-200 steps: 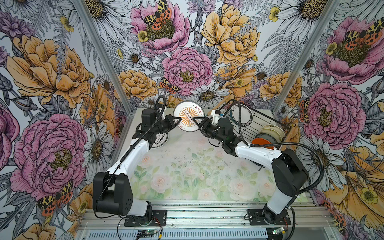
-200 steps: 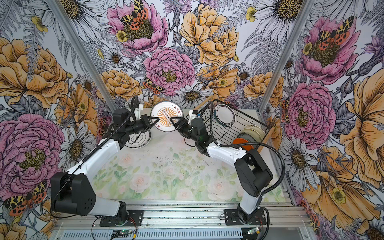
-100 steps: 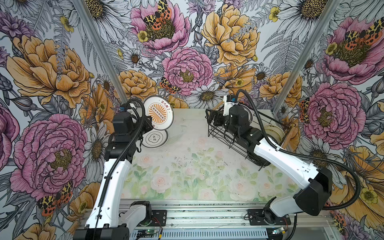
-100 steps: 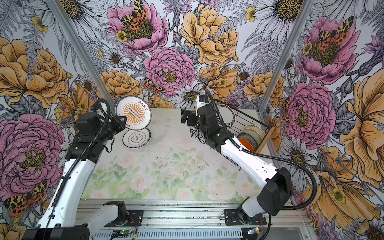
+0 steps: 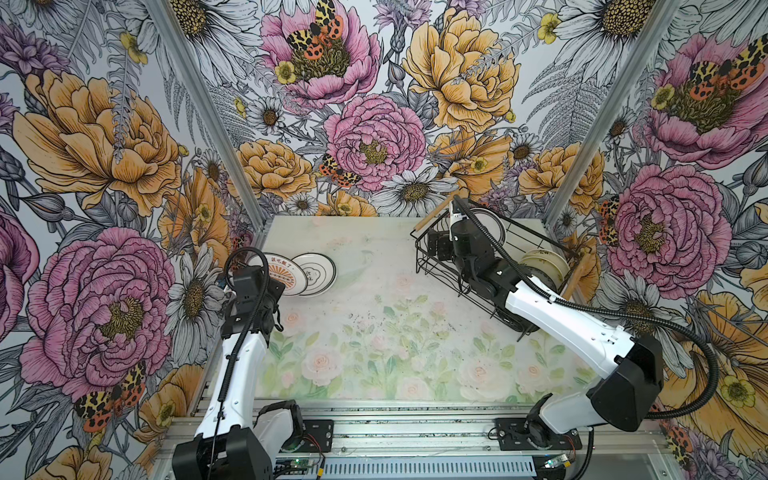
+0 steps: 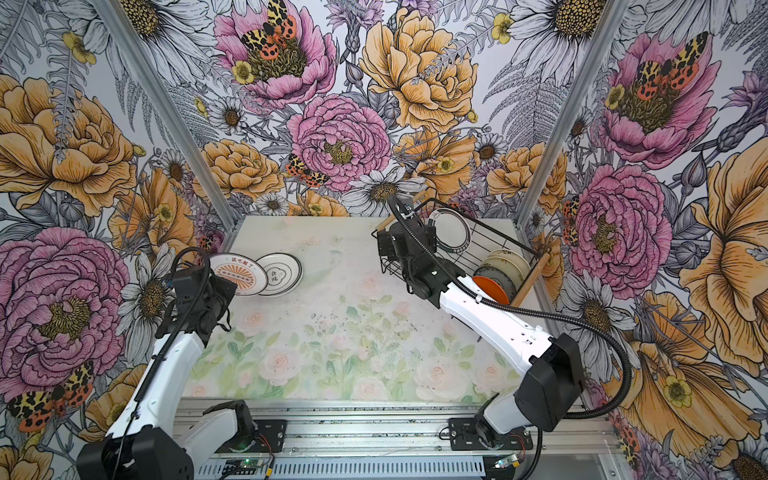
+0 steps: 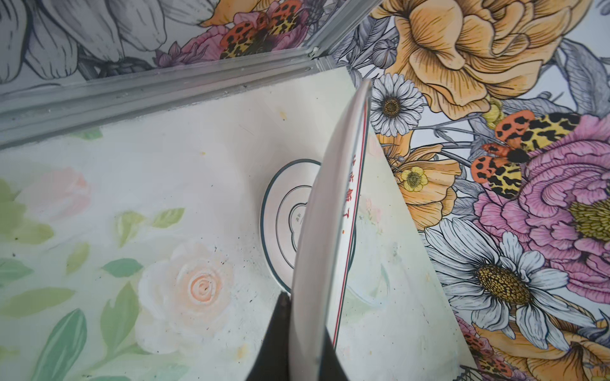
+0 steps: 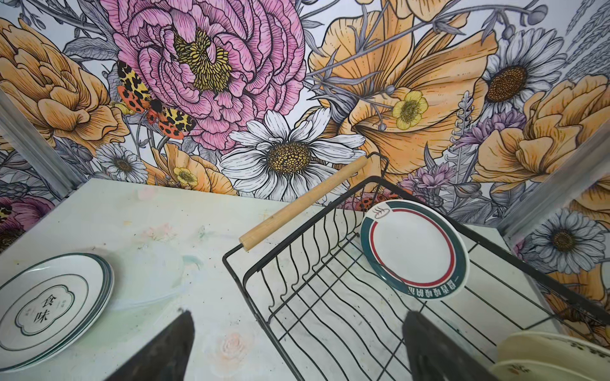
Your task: Unload the plates from the dish rack
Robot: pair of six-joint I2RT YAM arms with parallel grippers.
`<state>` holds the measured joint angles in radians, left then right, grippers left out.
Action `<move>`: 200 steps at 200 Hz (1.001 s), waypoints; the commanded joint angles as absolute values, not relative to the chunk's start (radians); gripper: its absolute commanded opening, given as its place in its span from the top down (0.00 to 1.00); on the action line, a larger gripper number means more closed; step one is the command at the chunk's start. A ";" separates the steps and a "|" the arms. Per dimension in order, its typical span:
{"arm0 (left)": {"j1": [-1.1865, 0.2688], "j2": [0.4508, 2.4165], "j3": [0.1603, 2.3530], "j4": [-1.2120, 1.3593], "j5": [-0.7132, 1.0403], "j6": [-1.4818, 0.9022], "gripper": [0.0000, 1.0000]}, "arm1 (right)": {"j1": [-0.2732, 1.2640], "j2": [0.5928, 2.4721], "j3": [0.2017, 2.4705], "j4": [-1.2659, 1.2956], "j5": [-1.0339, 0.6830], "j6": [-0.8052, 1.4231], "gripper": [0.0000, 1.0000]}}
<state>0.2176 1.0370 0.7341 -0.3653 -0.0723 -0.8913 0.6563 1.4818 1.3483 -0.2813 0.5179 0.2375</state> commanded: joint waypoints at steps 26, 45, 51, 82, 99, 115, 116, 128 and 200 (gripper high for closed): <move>0.251 1.078 0.704 -0.086 0.076 -1.030 1.00 | 0.664 1.538 1.387 -0.301 0.556 0.187 0.00; 0.272 1.128 0.698 -0.027 0.146 -1.049 1.00 | 0.664 1.552 1.394 -0.307 0.550 0.189 0.01; 0.276 1.145 0.693 -0.009 0.163 -1.058 1.00 | 0.664 1.555 1.397 -0.310 0.548 0.191 0.00; 0.288 1.224 0.664 0.136 0.253 -1.091 1.00 | 0.664 1.562 1.400 -0.311 0.538 0.192 0.01; 0.292 1.268 0.646 0.215 0.288 -1.104 1.00 | 0.664 1.561 1.402 -0.312 0.528 0.191 0.01; 0.300 1.308 0.616 0.313 0.315 -1.129 1.00 | 0.664 1.560 1.405 -0.313 0.523 0.194 0.00; 0.301 1.311 0.615 0.318 0.317 -1.131 1.00 | 0.664 1.560 1.404 -0.313 0.522 0.195 0.00; 0.306 1.343 0.600 0.380 0.339 -1.150 1.00 | 0.664 1.561 1.405 -0.314 0.519 0.195 0.00; 0.320 1.541 0.576 0.623 0.423 -1.230 1.00 | 0.665 1.558 1.395 -0.317 0.485 0.208 0.01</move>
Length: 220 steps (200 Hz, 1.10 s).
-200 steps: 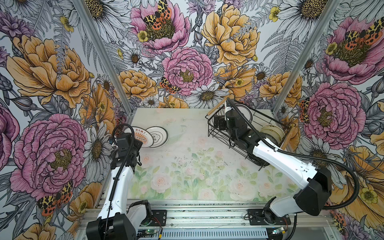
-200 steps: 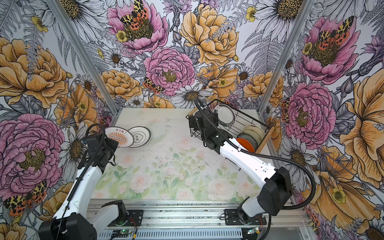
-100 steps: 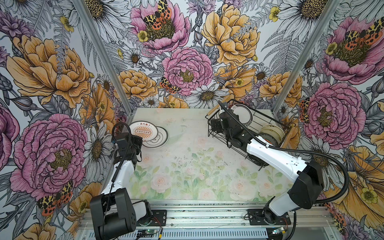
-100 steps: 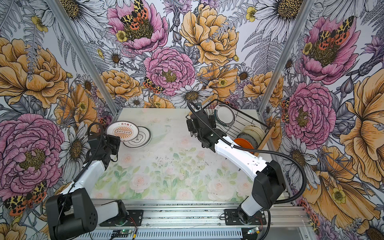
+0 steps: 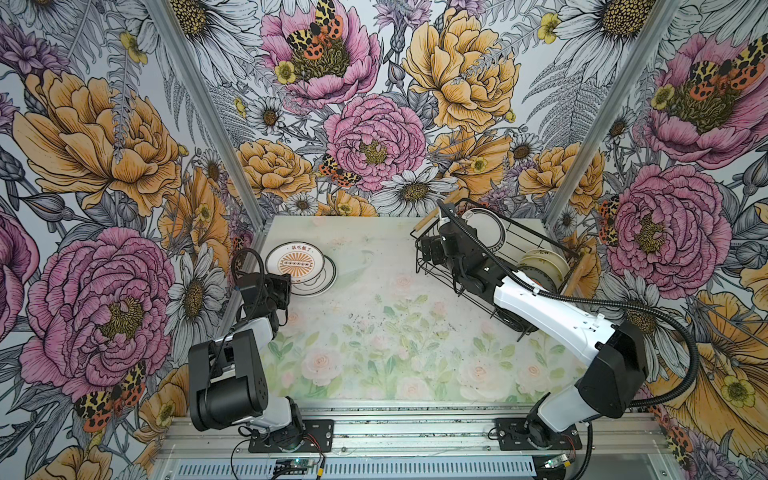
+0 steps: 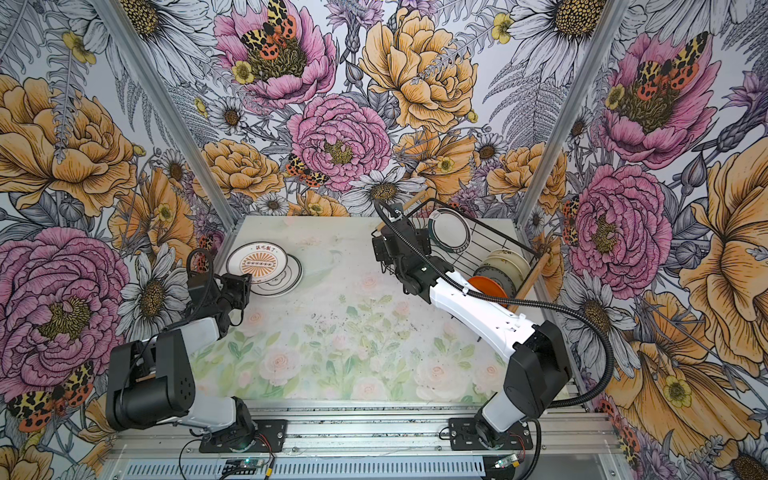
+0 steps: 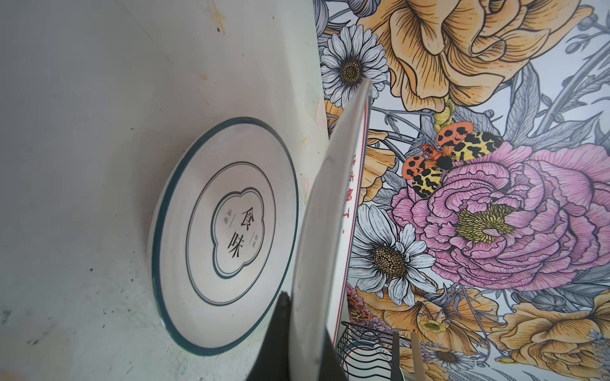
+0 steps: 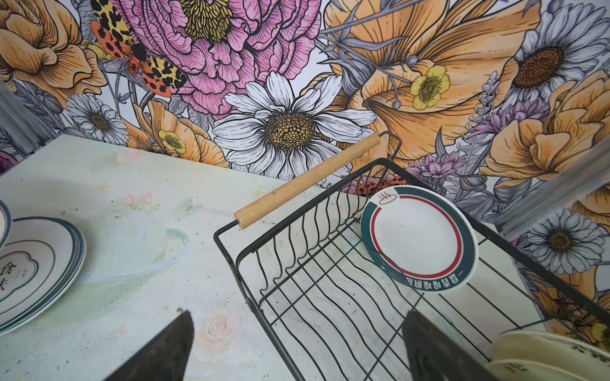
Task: Unload the plates from the dish rack
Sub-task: 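Lower the sunburst-print plate onto the table stack with the left gripper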
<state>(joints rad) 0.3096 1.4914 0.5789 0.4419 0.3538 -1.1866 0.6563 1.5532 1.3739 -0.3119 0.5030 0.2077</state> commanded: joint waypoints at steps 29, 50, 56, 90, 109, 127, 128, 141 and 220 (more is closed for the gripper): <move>0.320 1.589 0.575 0.646 0.422 -1.243 1.00 | 0.666 1.558 1.388 -0.318 0.498 0.217 0.00; 0.320 1.605 0.581 0.641 0.430 -1.240 1.00 | 0.665 1.558 1.388 -0.320 0.497 0.219 0.01; 0.320 1.609 0.583 0.637 0.430 -1.239 1.00 | 0.665 1.559 1.388 -0.321 0.496 0.219 0.01; 0.319 1.635 0.592 0.619 0.441 -1.231 1.00 | 0.666 1.562 1.388 -0.322 0.491 0.225 0.00; 0.320 1.641 0.597 0.591 0.442 -1.221 1.00 | 0.666 1.564 1.385 -0.324 0.490 0.227 0.01; 0.320 1.638 0.598 0.556 0.429 -1.207 1.00 | 0.666 1.566 1.387 -0.323 0.489 0.227 0.00; 0.320 1.638 0.598 0.556 0.428 -1.207 1.00 | 0.666 1.566 1.386 -0.323 0.489 0.227 0.00; 0.320 1.642 0.601 0.549 0.434 -1.201 1.00 | 0.666 1.565 1.384 -0.324 0.486 0.225 0.01; 0.307 1.681 0.632 0.526 0.454 -1.178 1.00 | 0.666 1.569 1.376 -0.326 0.477 0.230 0.01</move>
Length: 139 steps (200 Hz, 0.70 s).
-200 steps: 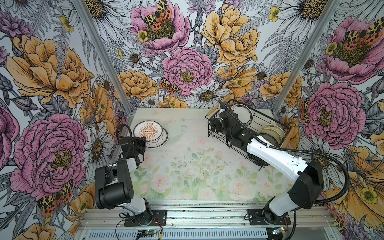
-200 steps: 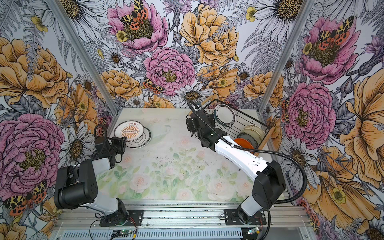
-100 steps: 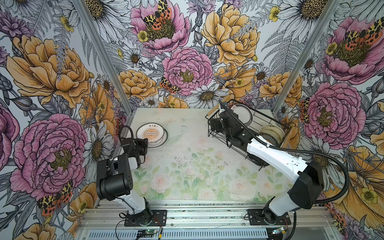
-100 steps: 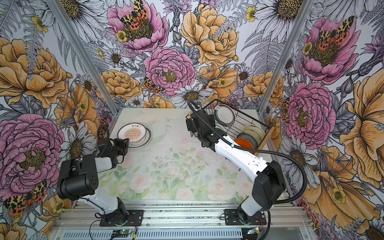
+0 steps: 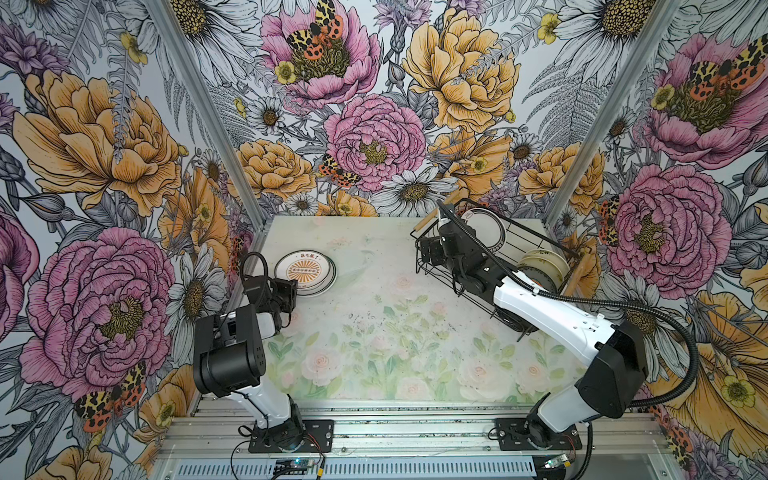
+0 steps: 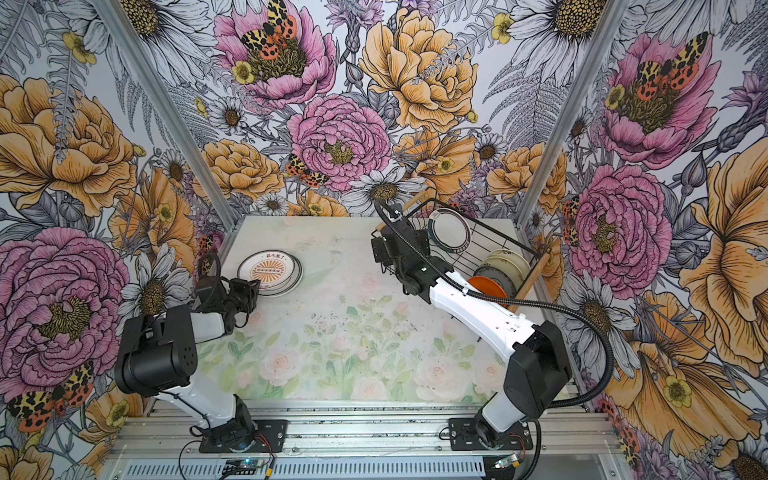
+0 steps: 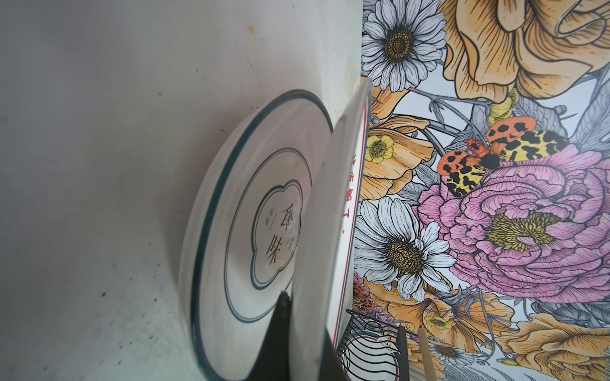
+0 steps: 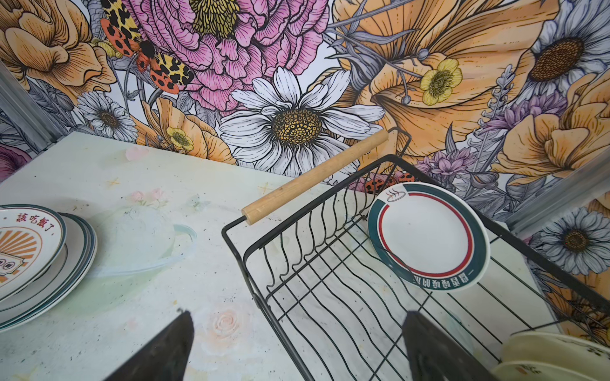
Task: Unload the plates from the dish rack
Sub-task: 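Lower the sunburst-print plate onto the table stack with the left gripper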
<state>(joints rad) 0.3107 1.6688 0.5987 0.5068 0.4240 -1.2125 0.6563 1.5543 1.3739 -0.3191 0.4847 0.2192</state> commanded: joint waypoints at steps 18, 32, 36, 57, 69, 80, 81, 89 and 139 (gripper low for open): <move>0.302 1.683 0.635 0.515 0.452 -1.175 1.00 | 0.666 1.567 1.375 -0.325 0.474 0.228 0.00; 0.301 1.681 0.638 0.502 0.449 -1.168 1.00 | 0.666 1.567 1.375 -0.325 0.477 0.225 0.01; 0.300 1.679 0.639 0.492 0.447 -1.165 1.00 | 0.666 1.568 1.373 -0.325 0.477 0.225 0.01; 0.294 1.671 0.659 0.427 0.438 -1.139 0.99 | 0.665 1.567 1.374 -0.325 0.475 0.224 0.00; 0.292 1.666 0.667 0.401 0.435 -1.129 0.97 | 0.666 1.568 1.372 -0.325 0.473 0.224 0.01; 0.290 1.664 0.670 0.391 0.433 -1.122 0.95 | 0.666 1.570 1.372 -0.326 0.474 0.224 0.00; 0.289 1.663 0.671 0.390 0.433 -1.121 0.95 | 0.666 1.569 1.372 -0.326 0.475 0.225 0.00; 0.290 1.663 0.673 0.378 0.428 -1.120 0.93 | 0.666 1.570 1.371 -0.326 0.475 0.225 0.01; 0.290 1.669 0.680 0.357 0.430 -1.115 0.85 | 0.665 1.569 1.370 -0.326 0.479 0.230 0.01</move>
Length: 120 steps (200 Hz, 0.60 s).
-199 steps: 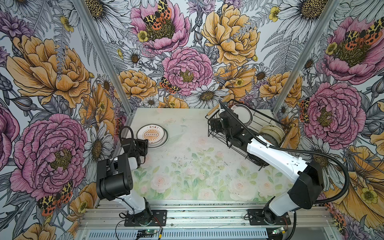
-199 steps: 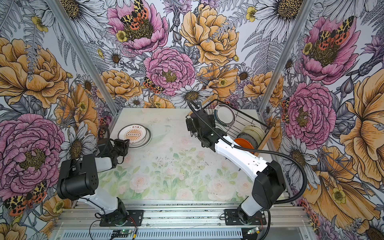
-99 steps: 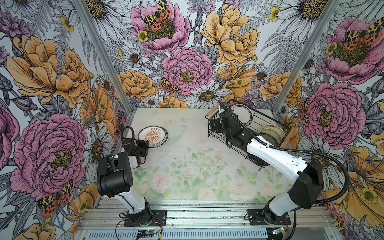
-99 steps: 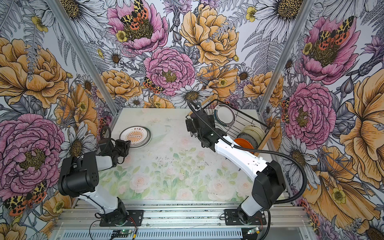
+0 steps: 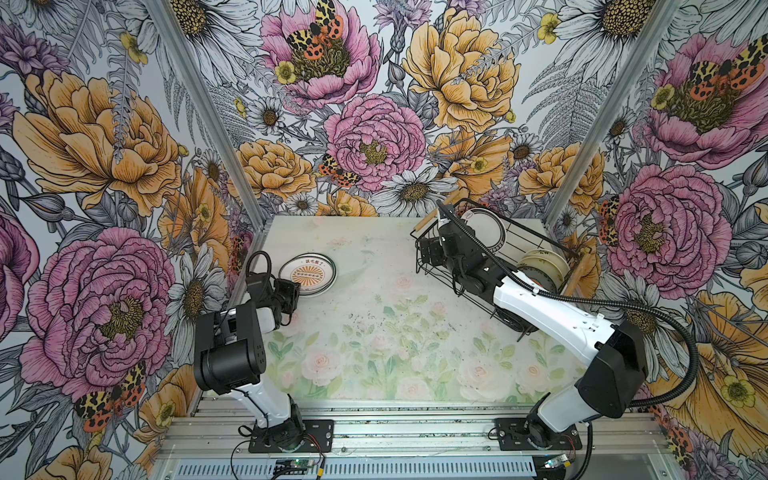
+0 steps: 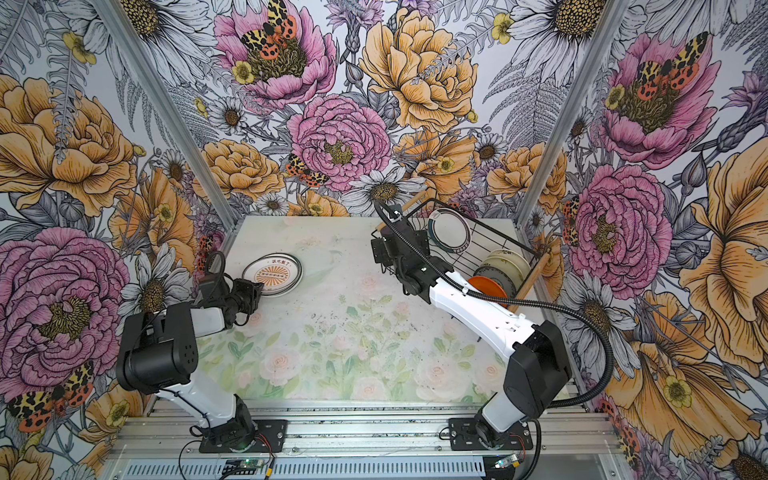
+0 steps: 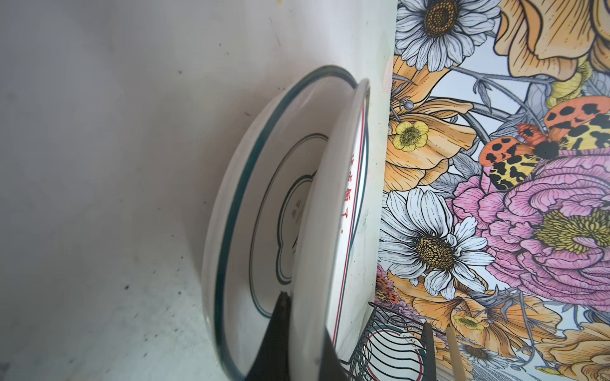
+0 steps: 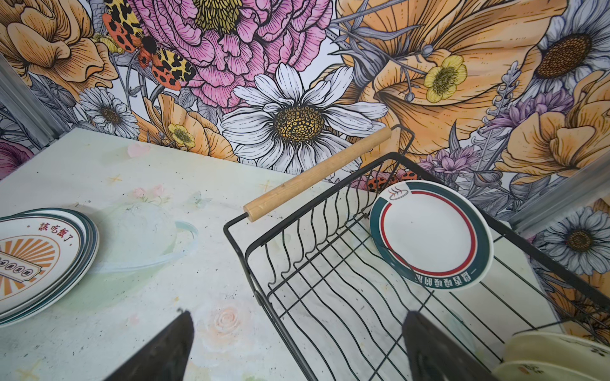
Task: Unload the plates from the dish rack
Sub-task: 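Lower the sunburst-print plate onto the table stack with the left gripper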
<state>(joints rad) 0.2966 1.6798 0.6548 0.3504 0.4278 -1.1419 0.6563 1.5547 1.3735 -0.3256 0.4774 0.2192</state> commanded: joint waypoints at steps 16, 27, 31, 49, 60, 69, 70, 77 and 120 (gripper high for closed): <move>0.289 1.664 0.681 0.349 0.426 -1.115 0.81 | 0.666 1.570 1.370 -0.325 0.477 0.230 0.00; 0.288 1.661 0.683 0.342 0.426 -1.114 0.77 | 0.666 1.573 1.371 -0.325 0.477 0.230 0.00; 0.289 1.661 0.685 0.339 0.426 -1.112 0.75 | 0.666 1.573 1.371 -0.326 0.477 0.230 0.01; 0.287 1.659 0.688 0.323 0.425 -1.108 0.66 | 0.666 1.578 1.376 -0.325 0.478 0.229 0.00; 0.288 1.656 0.692 0.305 0.420 -1.104 0.61 | 0.666 1.579 1.376 -0.326 0.477 0.230 0.01; 0.286 1.650 0.696 0.288 0.415 -1.099 0.58 | 0.666 1.581 1.376 -0.326 0.477 0.230 0.01; 0.286 1.649 0.697 0.283 0.414 -1.097 0.57 | 0.666 1.581 1.376 -0.326 0.477 0.230 0.01; 0.284 1.641 0.707 0.253 0.406 -1.087 0.55 | 0.666 1.581 1.376 -0.326 0.477 0.230 0.00; 0.255 1.584 0.829 -0.069 0.293 -0.965 0.46 | 0.665 1.590 1.382 -0.325 0.475 0.226 0.01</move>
